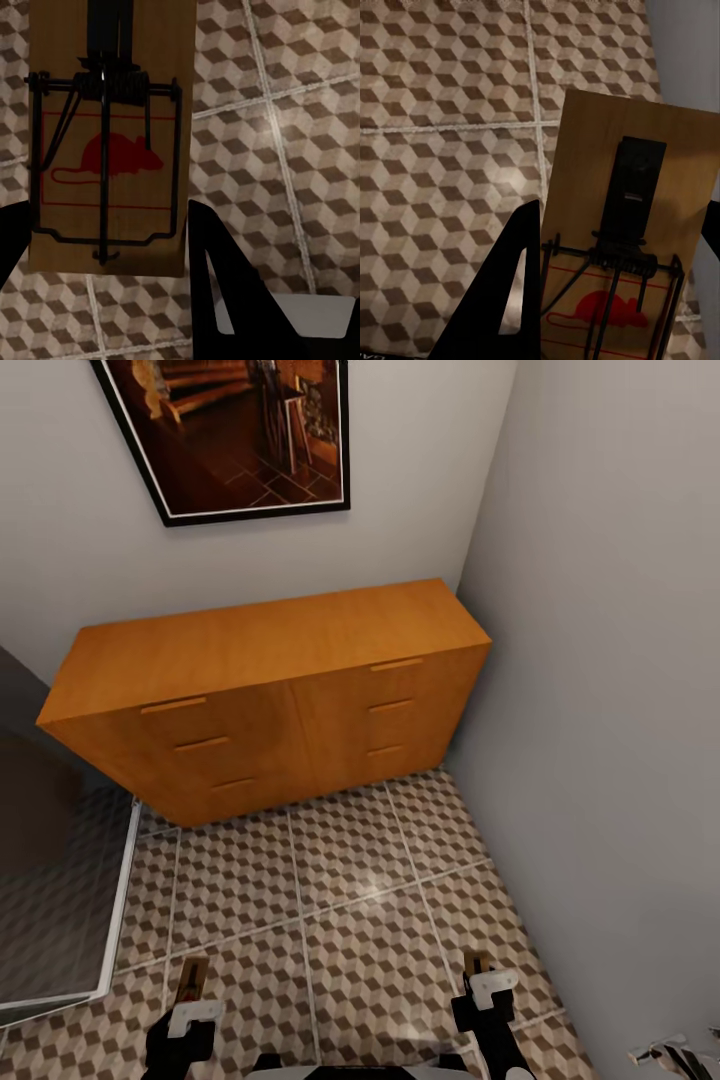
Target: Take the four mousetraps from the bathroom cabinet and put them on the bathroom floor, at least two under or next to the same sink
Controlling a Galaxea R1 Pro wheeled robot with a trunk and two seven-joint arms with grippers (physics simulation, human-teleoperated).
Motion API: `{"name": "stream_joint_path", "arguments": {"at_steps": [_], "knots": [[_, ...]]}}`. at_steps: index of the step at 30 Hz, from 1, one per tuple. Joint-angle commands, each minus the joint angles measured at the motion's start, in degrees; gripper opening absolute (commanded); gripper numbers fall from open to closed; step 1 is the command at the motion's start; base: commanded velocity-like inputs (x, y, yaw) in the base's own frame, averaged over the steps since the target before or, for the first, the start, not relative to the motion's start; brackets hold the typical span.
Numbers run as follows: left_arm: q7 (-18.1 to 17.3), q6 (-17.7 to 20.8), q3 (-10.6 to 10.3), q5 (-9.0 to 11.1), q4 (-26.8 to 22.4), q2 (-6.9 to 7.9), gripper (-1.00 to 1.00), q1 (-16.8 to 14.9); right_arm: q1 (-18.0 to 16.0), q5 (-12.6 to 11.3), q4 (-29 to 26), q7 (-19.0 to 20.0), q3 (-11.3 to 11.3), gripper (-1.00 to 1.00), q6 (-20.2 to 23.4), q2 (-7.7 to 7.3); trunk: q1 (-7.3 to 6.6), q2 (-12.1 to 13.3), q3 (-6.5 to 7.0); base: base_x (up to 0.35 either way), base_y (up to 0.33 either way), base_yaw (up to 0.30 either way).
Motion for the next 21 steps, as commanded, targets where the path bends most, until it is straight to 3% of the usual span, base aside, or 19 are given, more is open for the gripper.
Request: {"name": "stream_joint_path", "arguments": {"at_steps": [1, 21], "knots": [[0.4, -0.1, -0.4, 0.0, 0.0, -0.02, -1.0, 0.0, 0.0, -0.7, 0.0, -0.1, 0.5, -1.0, -0.2, -0.05, 0.03, -0.1, 0.02, 0.0, 0.0, 0.0], [0.4, -0.1, -0.4, 0.0, 0.0, -0.04, -1.0, 0.0, 0.0, -0.7, 0.0, -0.1, 0.5, -1.0, -0.2, -0.05, 0.03, -0.1, 1.72, 0.0, 0.0, 0.0]]}}
